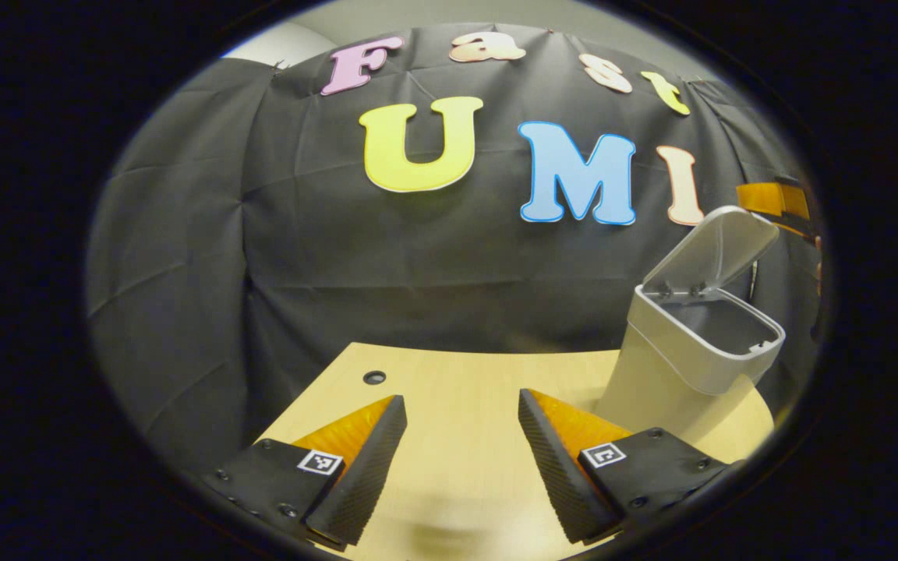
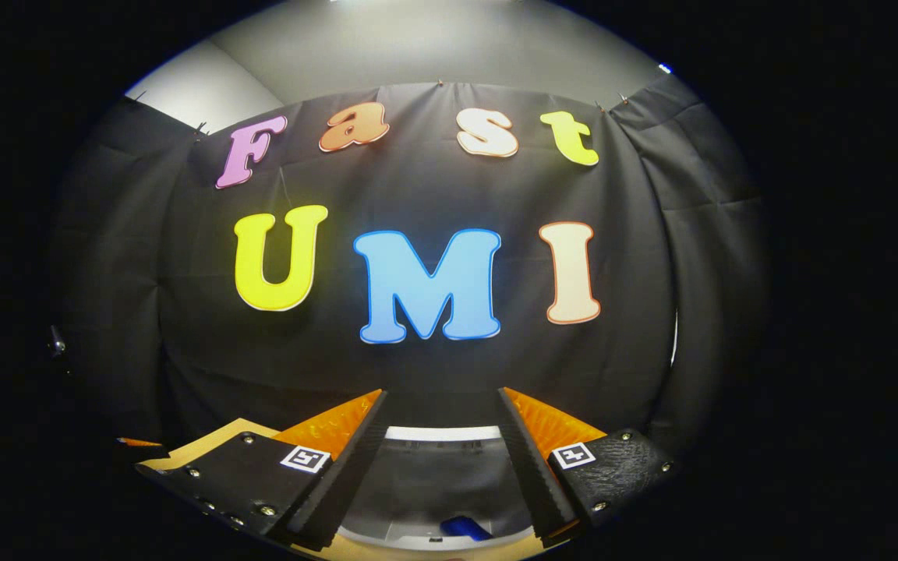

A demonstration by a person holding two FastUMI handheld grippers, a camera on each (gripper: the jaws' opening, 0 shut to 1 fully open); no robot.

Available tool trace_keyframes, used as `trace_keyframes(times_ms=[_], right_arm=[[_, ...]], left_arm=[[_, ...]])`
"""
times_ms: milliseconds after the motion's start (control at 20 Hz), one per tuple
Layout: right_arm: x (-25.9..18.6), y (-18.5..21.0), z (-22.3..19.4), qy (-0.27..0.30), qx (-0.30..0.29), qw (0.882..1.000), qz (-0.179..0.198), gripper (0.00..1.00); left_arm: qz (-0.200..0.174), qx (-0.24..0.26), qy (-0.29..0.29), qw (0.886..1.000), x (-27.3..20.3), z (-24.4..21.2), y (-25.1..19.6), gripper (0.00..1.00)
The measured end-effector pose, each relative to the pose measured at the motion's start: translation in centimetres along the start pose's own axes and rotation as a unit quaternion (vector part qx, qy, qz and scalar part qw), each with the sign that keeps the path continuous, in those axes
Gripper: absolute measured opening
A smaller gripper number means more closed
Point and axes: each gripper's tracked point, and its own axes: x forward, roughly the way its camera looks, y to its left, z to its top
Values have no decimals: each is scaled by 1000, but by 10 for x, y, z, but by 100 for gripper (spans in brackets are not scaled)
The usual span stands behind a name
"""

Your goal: Press the lid of the desktop garbage bin to open it, pick up the crumpled paper on the desktop and throw it into the bin, then pick up the pop can on the desktop and drop it into the bin, and finally close the garbage bin lid.

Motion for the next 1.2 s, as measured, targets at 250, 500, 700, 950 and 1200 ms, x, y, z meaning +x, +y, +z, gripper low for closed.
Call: trace_keyframes(times_ms=[250, 500, 700, 950, 1200], right_arm=[[-13, 2, -76, 116, 7, 993, 5, 88], [-19, 10, -106, 150, 9, 989, 5, 89], [-21, 10, -107, 145, -12, 989, 1, 89], [-20, 11, -108, 144, -11, 990, 0, 89], [-20, 11, -109, 144, -11, 989, -2, 89]], left_arm=[[-8, 7, -1, 1000, -11, -2, -7, 95], [-5, 10, 0, 1000, -14, -3, -6, 100], [-1, 2, -1, 1000, -14, -6, -5, 100], [0, -2, -3, 1000, -13, -9, -4, 100], [-4, 1, -7, 1000, -11, -13, -3, 100]])
